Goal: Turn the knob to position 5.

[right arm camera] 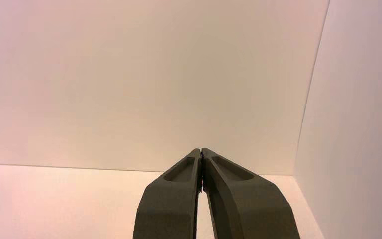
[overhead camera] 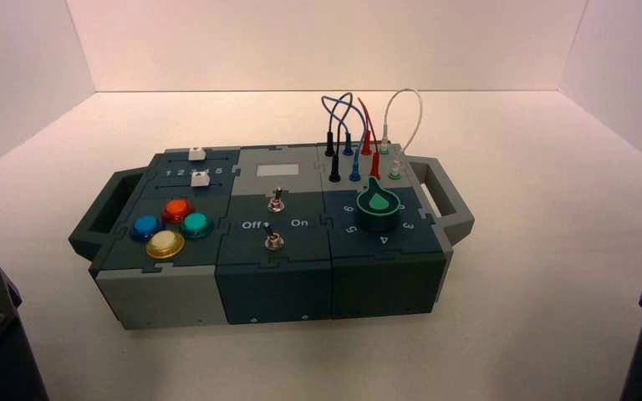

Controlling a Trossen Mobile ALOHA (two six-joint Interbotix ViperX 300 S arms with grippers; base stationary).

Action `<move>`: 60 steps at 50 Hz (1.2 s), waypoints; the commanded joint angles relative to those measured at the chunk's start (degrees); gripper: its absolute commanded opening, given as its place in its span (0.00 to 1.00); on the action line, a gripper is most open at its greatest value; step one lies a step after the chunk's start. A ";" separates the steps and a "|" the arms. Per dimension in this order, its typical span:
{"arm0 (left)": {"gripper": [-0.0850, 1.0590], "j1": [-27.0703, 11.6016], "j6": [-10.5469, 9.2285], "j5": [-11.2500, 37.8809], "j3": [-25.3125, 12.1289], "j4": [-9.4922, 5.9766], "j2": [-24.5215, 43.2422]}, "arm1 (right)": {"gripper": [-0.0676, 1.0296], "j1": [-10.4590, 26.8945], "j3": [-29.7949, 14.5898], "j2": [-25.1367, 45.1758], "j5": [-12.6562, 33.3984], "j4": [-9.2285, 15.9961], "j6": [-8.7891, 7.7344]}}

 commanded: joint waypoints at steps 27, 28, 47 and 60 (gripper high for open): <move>0.05 0.18 0.00 3.34 -2.29 0.00 0.18 | 0.04 1.41 -2.20 0.44 3.34 0.26 0.26; 0.05 0.00 -0.18 4.04 -2.37 0.00 0.26 | 0.04 1.76 -2.37 0.44 4.13 0.35 0.18; 0.05 -6.42 -1.32 18.98 -7.82 -0.70 2.99 | 0.04 2.81 -8.35 3.78 25.66 1.85 0.26; 0.05 -13.36 -1.23 33.49 -14.24 -0.70 8.35 | 0.04 3.52 -12.39 5.80 40.61 3.34 0.09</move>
